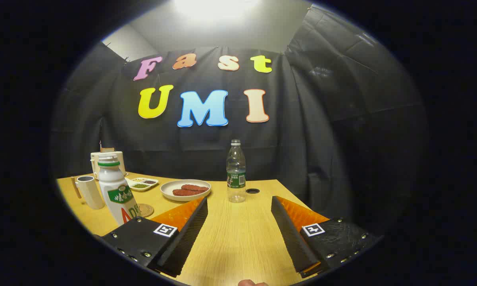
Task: Take the bottle from table, then pour the juice into the cup, finally place the bottle on the coaster
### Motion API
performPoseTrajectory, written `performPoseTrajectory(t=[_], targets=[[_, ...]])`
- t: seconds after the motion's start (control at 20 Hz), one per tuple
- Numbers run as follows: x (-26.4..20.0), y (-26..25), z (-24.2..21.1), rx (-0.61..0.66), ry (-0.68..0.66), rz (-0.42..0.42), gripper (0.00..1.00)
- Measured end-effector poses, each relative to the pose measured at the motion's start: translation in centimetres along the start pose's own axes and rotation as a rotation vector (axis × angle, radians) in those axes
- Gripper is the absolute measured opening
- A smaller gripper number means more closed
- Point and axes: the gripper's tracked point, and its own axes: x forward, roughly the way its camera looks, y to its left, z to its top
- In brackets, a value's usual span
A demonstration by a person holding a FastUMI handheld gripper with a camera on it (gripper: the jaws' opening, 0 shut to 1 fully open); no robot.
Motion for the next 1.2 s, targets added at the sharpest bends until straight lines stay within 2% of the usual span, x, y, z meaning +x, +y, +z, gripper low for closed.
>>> performPoseTrajectory(t=[0.2,0.4,0.65,0.8,1.2], targets=[[-1.3,1.6,2.1,0.017,0.056,-0.005,0.99],[-3.2,4.7,3.6,0.005,0.095,0.031,0.99],[-6.4,9.2,6.9,0.005,0.026,0.092,0.99],[-7.3,11.8,6.3,-0.017,0.026,0.146,0.99],[-6.6,17.3,3.6,-0.008,0.054,0.218,0.99]])
